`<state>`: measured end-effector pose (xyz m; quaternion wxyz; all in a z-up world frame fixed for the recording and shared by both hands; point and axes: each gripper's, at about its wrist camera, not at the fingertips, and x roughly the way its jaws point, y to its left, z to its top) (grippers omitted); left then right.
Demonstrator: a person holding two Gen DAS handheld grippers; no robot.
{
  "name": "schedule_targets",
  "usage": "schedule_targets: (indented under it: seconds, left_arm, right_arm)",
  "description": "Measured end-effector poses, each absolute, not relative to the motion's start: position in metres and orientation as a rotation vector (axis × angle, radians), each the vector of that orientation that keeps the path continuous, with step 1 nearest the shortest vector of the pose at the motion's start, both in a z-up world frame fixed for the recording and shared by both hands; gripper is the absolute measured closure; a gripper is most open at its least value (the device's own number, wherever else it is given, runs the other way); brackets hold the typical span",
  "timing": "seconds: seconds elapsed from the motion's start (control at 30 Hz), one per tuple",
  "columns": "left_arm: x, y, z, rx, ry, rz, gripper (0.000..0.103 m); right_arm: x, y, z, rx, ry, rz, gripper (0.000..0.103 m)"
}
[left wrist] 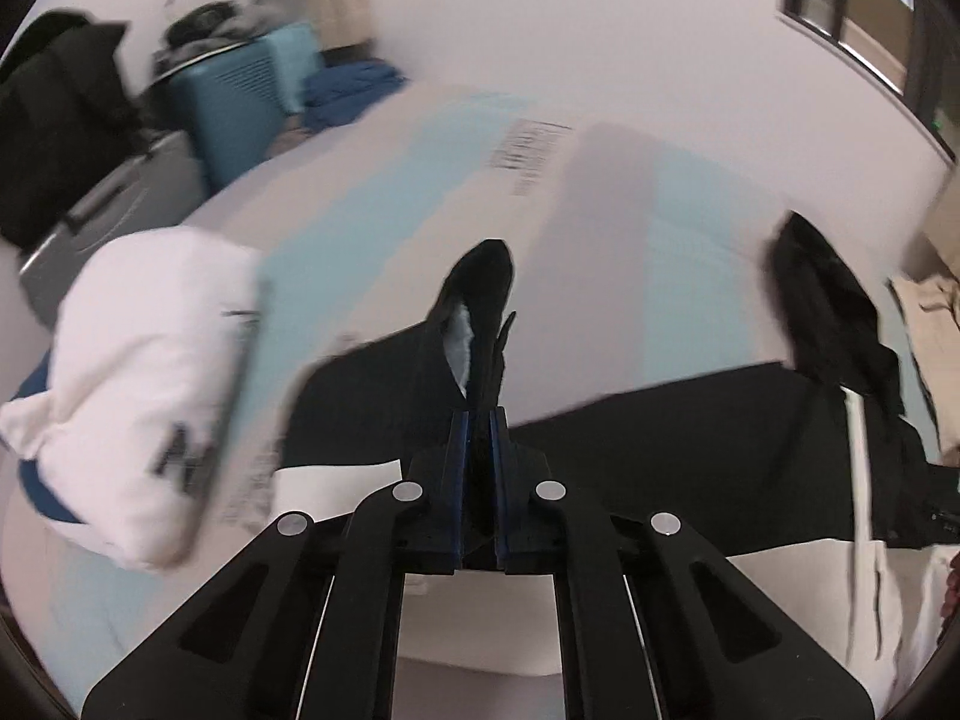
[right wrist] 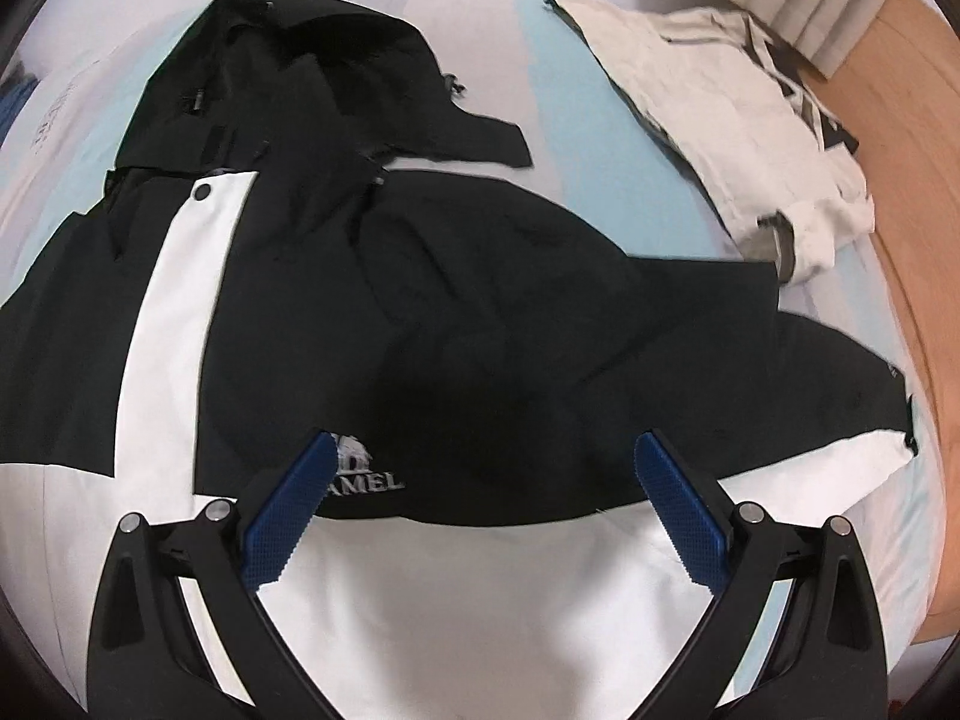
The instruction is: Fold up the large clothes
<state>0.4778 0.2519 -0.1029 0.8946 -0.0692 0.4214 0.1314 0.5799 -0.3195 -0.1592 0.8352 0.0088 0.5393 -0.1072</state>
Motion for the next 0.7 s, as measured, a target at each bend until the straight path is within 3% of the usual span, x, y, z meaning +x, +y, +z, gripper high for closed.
schedule_targets:
  seconds: [0.4,0.7]
  left_arm:
    - [0.53,0.043,-0.097,-0.126,0.864,0.034,0.098]
    - [0.542,-0.168,-0.124,-0.084,0.901,-0.155,0.098]
  right_arm:
    - [0.561,-0.372,-0.155,0.041,1.107,-0.153,0.007]
    - [0.547,-0.448,-0.15,0.093,1.078,-0.122,0.007]
